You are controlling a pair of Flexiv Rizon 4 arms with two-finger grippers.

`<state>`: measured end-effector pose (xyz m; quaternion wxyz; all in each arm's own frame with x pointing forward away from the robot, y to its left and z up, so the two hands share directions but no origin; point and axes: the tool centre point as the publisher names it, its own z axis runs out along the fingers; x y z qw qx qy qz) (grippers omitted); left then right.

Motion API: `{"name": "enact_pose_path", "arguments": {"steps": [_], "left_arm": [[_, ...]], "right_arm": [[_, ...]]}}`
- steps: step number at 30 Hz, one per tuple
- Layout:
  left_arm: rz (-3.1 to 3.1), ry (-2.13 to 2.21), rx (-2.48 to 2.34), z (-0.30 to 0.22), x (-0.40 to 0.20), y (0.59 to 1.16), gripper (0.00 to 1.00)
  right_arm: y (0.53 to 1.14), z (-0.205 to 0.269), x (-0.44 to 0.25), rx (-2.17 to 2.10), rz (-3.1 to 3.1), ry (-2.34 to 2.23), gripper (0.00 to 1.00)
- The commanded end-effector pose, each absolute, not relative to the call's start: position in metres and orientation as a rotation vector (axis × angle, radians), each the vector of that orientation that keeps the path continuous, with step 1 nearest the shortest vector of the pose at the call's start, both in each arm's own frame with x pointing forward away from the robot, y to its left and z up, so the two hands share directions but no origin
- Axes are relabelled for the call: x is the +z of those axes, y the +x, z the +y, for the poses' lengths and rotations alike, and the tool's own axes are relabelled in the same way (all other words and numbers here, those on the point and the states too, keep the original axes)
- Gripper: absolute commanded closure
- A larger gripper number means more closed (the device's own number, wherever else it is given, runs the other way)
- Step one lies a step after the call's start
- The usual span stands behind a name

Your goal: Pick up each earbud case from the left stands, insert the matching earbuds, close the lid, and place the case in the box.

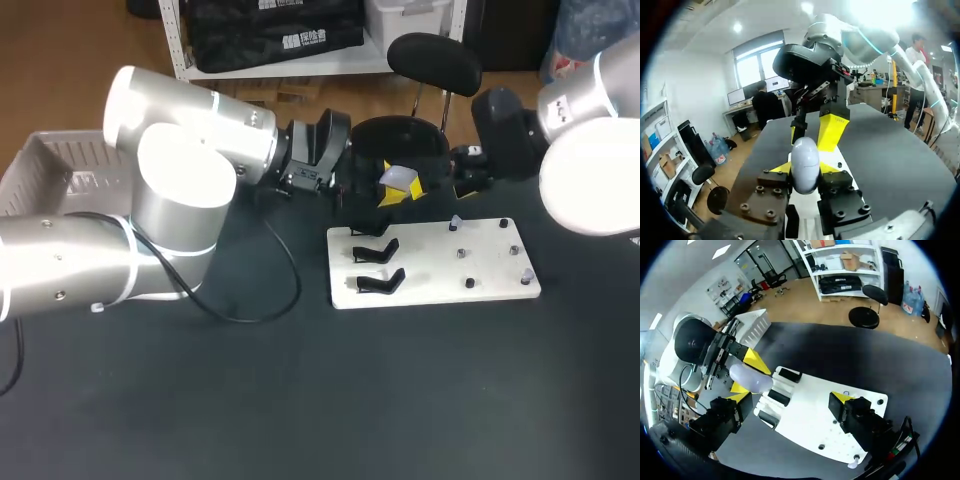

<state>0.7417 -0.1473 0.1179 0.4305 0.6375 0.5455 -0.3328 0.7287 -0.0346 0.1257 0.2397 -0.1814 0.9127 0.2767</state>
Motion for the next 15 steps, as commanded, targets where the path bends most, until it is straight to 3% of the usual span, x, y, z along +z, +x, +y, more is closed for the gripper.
{"name": "enact_pose_path", "arguments": {"steps": [1,15], "left_arm": [[1.352,1.591,-0.834,-0.148,0.116,0.740,1.00],[1.343,1.490,-0.907,-0.139,0.115,0.741,1.00]], "right_arm": [[0.732,-0.036,0.125,0.766,2.493,-0.498,0.00],[0.731,-0.064,0.144,0.636,2.461,-0.453,0.00]]}}
